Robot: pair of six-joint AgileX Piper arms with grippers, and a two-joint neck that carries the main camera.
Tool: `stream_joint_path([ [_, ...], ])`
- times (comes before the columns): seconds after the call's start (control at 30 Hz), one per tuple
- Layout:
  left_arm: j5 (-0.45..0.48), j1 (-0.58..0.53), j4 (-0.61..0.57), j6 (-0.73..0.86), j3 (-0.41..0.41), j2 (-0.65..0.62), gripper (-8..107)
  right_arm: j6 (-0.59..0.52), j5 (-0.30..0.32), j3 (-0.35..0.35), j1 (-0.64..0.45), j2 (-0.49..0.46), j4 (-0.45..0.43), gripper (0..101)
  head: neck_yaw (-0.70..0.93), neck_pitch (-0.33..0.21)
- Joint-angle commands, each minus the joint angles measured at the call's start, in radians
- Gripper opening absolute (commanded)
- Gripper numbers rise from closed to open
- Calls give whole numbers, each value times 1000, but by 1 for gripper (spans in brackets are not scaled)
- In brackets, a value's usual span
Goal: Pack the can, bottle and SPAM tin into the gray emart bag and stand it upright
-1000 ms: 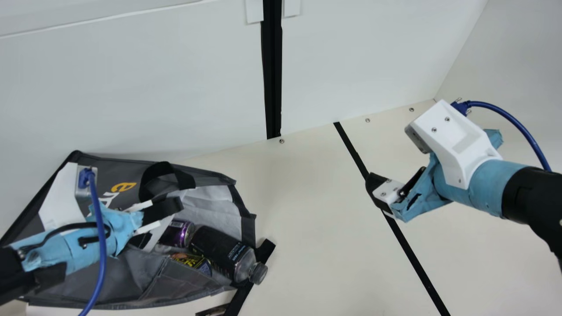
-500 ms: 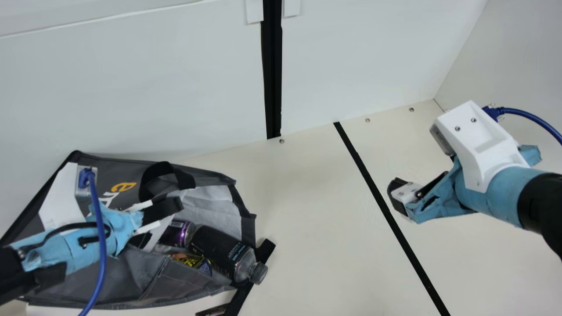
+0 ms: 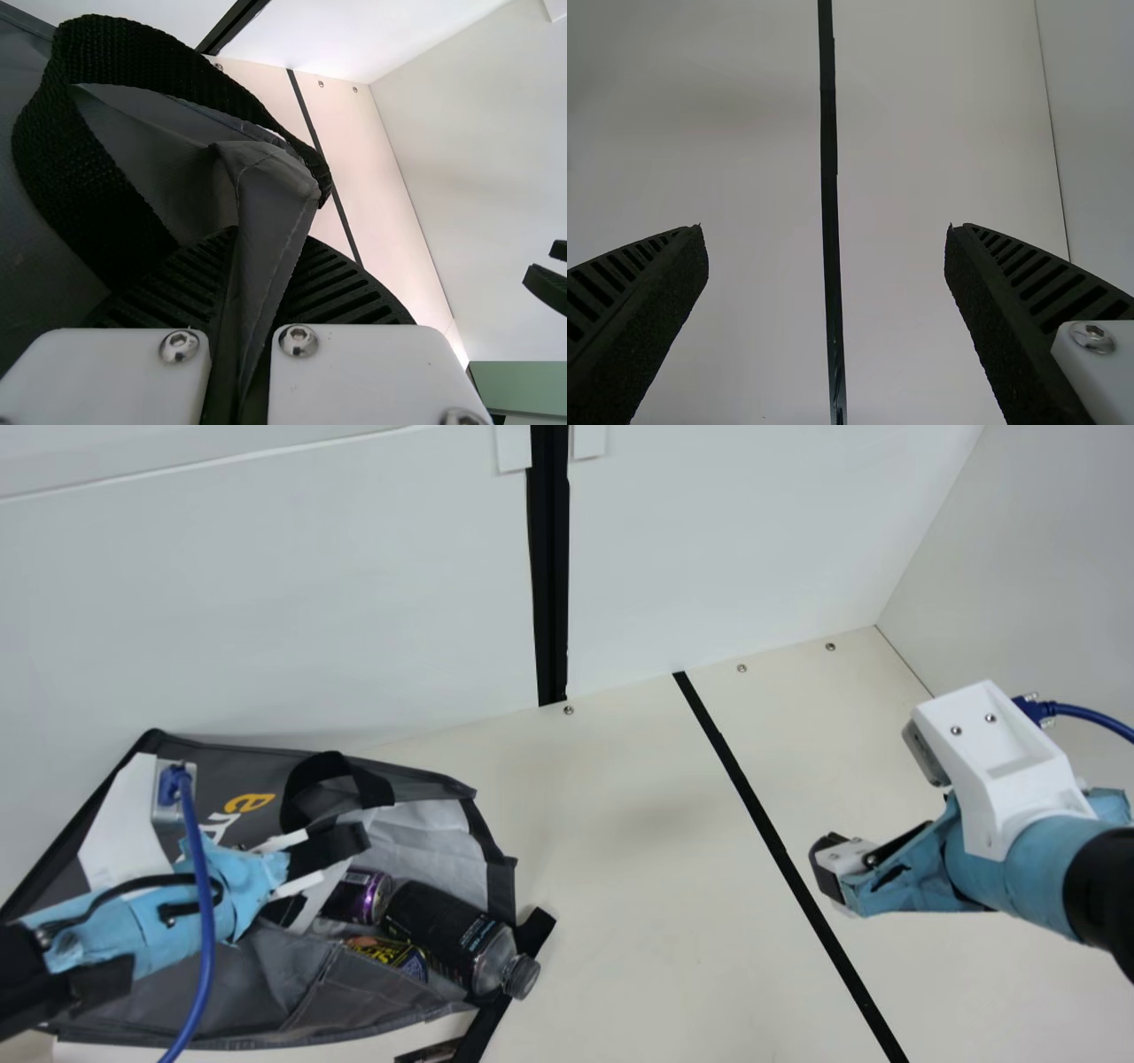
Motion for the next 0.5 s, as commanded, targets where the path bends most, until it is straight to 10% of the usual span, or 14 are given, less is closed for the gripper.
stream_joint_path([
  [0.0,0,0,0,0,0,0,-8,-2,-1,19,-15,-7,1,95,-2,-21],
  [0.47,0,0,0,0,0,0,-8,-29,-1,97,-124,-37,32,95,-2,-21],
])
